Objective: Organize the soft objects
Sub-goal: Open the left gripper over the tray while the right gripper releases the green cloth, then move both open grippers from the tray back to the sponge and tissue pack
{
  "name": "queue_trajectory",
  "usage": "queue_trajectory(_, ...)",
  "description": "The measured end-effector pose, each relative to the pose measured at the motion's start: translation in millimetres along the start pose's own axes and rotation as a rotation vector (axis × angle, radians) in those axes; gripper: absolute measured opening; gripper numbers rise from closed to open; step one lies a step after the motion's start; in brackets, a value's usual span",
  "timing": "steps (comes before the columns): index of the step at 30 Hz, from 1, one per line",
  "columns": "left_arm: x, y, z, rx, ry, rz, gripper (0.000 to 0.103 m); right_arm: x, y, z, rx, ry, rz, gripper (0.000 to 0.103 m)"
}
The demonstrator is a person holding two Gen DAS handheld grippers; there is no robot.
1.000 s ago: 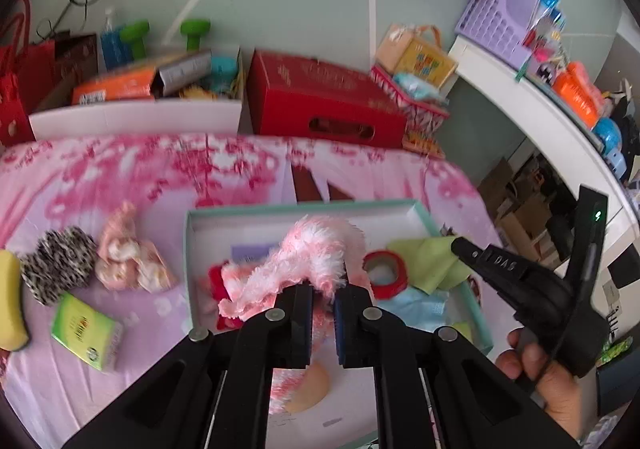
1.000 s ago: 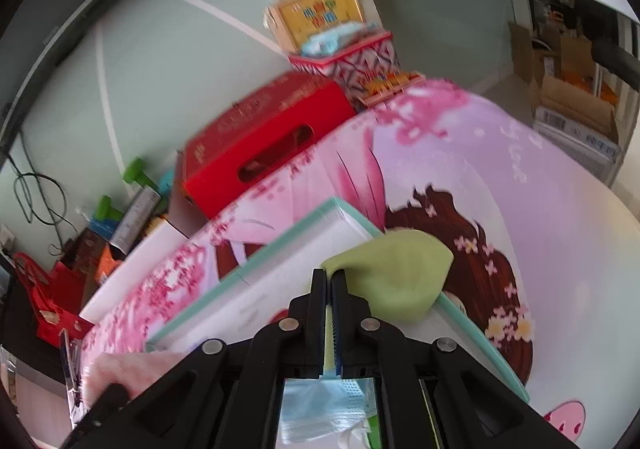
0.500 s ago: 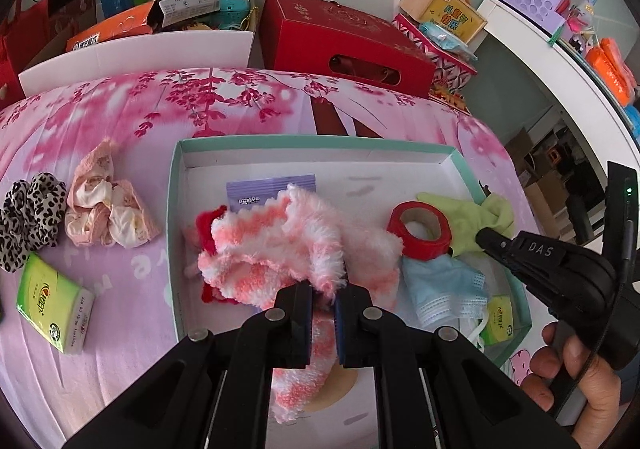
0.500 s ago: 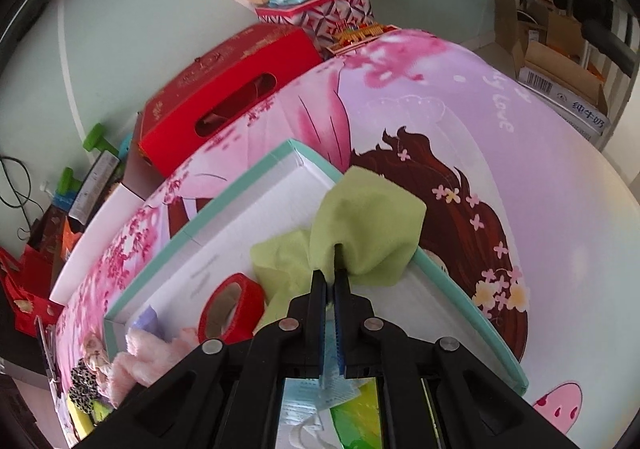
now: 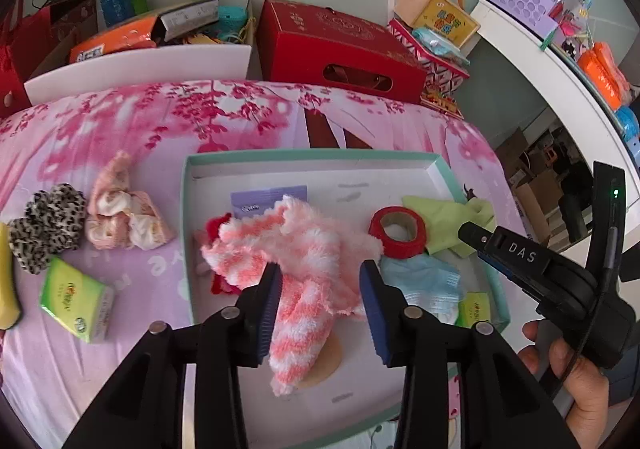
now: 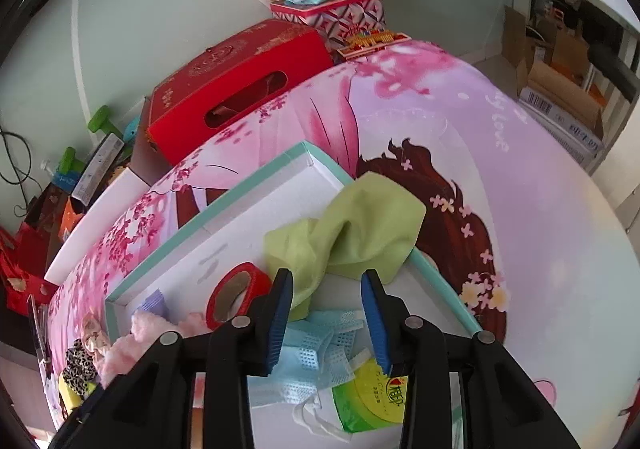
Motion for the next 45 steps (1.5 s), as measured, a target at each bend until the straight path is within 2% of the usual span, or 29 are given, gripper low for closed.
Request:
queue_trajectory(1, 1, 0, -3, 0.001, 0.001, -0.001, 0.049, 1, -1, -4, -0.001, 0.005, -0.006, 0.043)
queue_trajectory(3, 4, 0, -13, 0.001, 0.011, -0.008, 0.055, 4, -2, -11, 0.000, 0.018, -0.012, 0.055)
queue_trajectory(5, 9, -2, -26, 0.007, 0.033, -0.012, 0.059, 6, -3, -18, 0.000, 0.032, -0.020, 0.059)
queue_trajectory(7, 13, -6, -36, 0.022, 0.053, -0.016, 0.070, 8, -3, -25, -0.008, 0.044, -0.034, 0.064)
queue_trajectory(9, 17, -15, -46, 0.058, 0.073, -0.032, 0.071, 9, -4, -29, -0.021, 0.054, -0.051, 0.074)
queue_trajectory(14, 21, -53, -61, 0.180, 0.086, -0.086, 0.072, 10, -5, -34, -0.033, 0.063, -0.077, 0.084)
queue_trajectory(18, 19, -85, -69, 0.230, 0.087, -0.149, 0.086, 10, -8, -36, -0.043, 0.070, -0.098, 0.099)
queue_trajectory(19, 19, -92, -71, 0.241, 0.088, -0.162, 0.087, 10, -8, -36, -0.047, 0.073, -0.102, 0.102)
queue_trajectory(22, 18, -114, -81, 0.286, 0.112, -0.198, 0.092, 10, -10, -39, -0.054, 0.081, -0.110, 0.103)
queue_trajectory(27, 13, -156, -109, 0.385, 0.160, -0.260, 0.092, 9, -19, -44, -0.046, 0.092, -0.123, 0.103)
queue_trajectory(31, 5, -185, -134, 0.413, 0.191, -0.332, 0.093, 8, -31, -50, -0.035, 0.100, -0.146, 0.103)
queue_trajectory(35, -4, -210, -159, 0.481, 0.211, -0.364, 0.093, 6, -48, -61, -0.020, 0.119, -0.177, 0.103)
queue_trajectory(38, -10, -224, -176, 0.520, 0.230, -0.384, 0.093, 4, -65, -71, -0.002, 0.141, -0.212, 0.103)
queue_trajectory(45, -22, -251, -208, 0.587, 0.258, -0.419, 0.093, -12, -130, -93, 0.100, 0.176, -0.324, 0.103)
Point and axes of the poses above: each gripper's, at about its wrist camera, not at the fingertips, and z roughly the way its jaws point, y to its right, x to its top, the point moved 10 cm from there along z, roughly the way its jaws point, and after that the axes turned 6 degrees about -x, right-handed, at the moved point
